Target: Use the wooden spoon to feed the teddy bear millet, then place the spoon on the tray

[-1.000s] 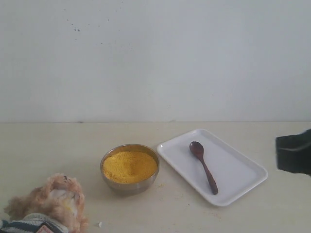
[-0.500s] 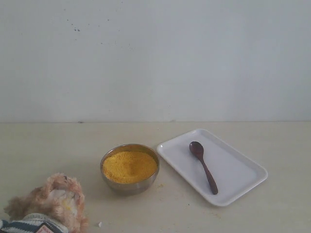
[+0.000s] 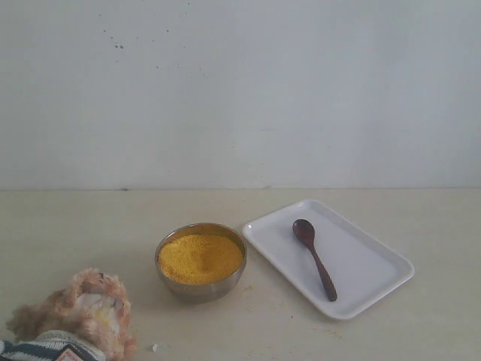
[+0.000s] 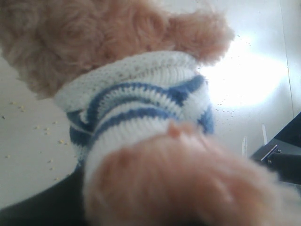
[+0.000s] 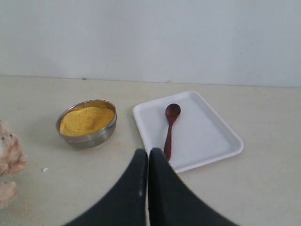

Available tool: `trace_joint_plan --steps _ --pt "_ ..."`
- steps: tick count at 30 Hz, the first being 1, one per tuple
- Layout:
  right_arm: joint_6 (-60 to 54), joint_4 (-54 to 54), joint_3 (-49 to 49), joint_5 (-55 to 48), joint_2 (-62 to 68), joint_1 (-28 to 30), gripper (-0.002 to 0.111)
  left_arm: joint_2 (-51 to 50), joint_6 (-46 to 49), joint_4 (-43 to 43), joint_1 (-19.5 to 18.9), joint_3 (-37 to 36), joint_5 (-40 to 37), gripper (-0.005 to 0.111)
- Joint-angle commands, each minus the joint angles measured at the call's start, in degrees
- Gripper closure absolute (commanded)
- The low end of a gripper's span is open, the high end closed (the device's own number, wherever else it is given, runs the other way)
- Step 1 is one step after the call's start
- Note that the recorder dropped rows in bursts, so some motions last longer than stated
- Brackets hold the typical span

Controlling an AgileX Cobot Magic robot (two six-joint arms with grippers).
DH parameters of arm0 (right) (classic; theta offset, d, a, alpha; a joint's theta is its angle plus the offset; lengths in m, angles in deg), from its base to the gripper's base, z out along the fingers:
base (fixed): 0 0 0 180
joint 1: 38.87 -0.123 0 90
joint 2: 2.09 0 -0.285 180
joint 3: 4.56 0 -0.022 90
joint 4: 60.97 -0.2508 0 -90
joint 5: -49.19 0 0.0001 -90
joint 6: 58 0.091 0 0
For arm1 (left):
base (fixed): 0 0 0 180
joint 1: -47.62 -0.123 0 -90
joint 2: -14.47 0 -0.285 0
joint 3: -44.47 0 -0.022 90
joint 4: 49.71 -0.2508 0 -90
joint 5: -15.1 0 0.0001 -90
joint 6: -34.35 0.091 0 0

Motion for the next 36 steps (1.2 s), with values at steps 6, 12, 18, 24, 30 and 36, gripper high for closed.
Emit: trace_joint_plan --steps 6,12,18,24,30,36 --pt "-0.8 4.0 -15.2 14.6 -9.0 0.0 0.108 -0.1 0.3 1.0 0.0 -0.1 -1.1 0.103" --pt "-0.2 4.0 -21.9 17.1 -11.0 0.0 0.108 -0.1 0.3 1.0 0.0 -0.1 -1.1 0.103" --pt "-0.2 4.0 -21.9 17.2 -11.0 0.0 0.108 -0.1 0.3 1.0 0.0 -0.1 -0.9 0.103" --pt "-0.2 4.0 -21.9 16.8 -11.0 0.0 0.108 -0.1 0.3 1.0 0.0 -0.1 -0.8 0.103" --pt "-0.2 4.0 -21.9 16.8 -11.0 0.0 0.108 -0.1 0.3 1.0 0.0 -0.1 -0.8 0.103" --pt "-0.2 4.0 -21.9 16.8 -11.0 0.0 0.108 -0.1 0.3 1.0 0.0 -0.1 -0.8 0.103"
